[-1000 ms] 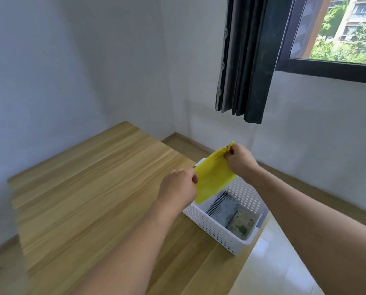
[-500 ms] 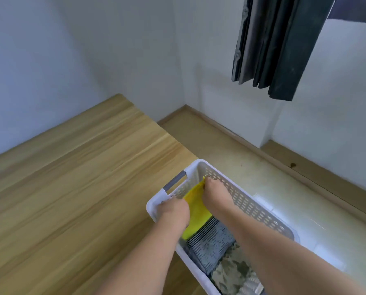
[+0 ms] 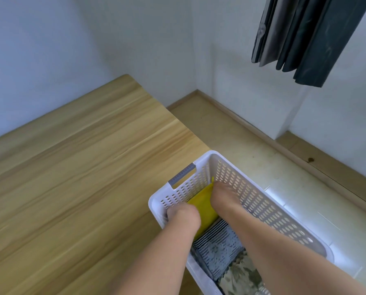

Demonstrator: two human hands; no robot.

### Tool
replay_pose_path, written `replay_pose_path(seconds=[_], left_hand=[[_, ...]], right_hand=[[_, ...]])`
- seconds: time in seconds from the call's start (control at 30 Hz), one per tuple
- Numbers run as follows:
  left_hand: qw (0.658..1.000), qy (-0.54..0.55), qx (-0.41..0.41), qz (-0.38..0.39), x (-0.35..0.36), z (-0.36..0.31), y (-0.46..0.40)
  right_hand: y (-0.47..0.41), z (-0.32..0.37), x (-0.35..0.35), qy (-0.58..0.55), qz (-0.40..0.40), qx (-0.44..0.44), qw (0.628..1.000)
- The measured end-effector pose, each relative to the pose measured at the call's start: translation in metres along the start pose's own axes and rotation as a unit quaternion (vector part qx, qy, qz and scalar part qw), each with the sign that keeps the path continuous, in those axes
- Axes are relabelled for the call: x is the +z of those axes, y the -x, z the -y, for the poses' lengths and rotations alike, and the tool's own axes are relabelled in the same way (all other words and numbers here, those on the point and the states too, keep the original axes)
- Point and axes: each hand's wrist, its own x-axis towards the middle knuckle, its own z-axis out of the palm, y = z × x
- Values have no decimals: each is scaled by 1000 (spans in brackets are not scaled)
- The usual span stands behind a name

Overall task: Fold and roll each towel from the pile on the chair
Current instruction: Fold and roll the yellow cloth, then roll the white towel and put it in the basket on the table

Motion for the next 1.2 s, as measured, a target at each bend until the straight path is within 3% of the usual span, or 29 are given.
replay_pose_path(seconds=[0.1,0.23,0.37,0.7,0.9,1.2], left_hand=[[999,-47,-11,-1,-1,1,20],[993,7,32,-116,-8,22,67],[953,65,70,-289,2,56,124],[856,118,104,-493,57,189,220],[832,111,130,-527,105,293,271],[827,144,126,-529,155,380,311]], right_hand=[[19,-4,-11,-21,-6,-27,999],[71,-5,-36,-52,-37,-65,996],[145,11,-63,-72,-103,-110,986],[307,96,-57,-51,-204,-150,966],[400,176,-28,-58,-252,-140,956],[461,251,12,-54,-272,-152,949]])
